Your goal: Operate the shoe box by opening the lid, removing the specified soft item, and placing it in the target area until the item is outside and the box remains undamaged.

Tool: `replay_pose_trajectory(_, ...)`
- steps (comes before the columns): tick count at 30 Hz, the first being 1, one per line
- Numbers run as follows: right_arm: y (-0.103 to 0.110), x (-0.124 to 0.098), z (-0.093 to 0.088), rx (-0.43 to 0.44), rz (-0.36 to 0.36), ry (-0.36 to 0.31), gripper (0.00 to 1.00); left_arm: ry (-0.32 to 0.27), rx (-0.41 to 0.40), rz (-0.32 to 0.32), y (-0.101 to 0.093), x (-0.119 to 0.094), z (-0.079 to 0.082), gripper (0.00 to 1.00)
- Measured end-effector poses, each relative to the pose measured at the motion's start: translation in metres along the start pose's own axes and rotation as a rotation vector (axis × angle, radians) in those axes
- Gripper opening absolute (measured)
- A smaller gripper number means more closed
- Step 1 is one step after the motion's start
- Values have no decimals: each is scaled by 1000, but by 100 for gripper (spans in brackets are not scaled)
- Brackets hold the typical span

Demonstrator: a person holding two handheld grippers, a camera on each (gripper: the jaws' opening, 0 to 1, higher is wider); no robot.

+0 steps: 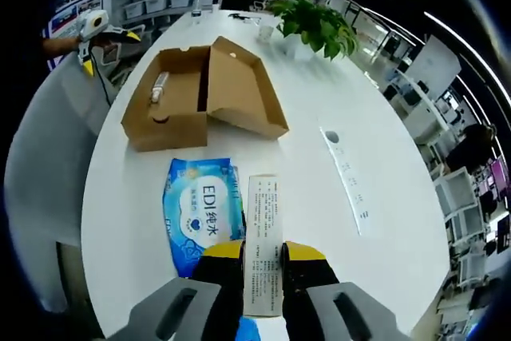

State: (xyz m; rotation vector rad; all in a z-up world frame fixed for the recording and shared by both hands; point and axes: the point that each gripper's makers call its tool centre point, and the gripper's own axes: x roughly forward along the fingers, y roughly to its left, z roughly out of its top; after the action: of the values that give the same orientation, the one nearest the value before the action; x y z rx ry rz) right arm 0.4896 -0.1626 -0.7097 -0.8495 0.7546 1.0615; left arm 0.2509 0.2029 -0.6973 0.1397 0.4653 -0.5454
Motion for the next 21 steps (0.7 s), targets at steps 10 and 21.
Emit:
replay_pose_trajectory(10,-7,16,-34,-13,7,89,13,6,-8,14,4,-1,-2,93)
replay_pose_trajectory(21,-6,29,-66,-39,36,176,13,16,-5,13,4,1,-2,93)
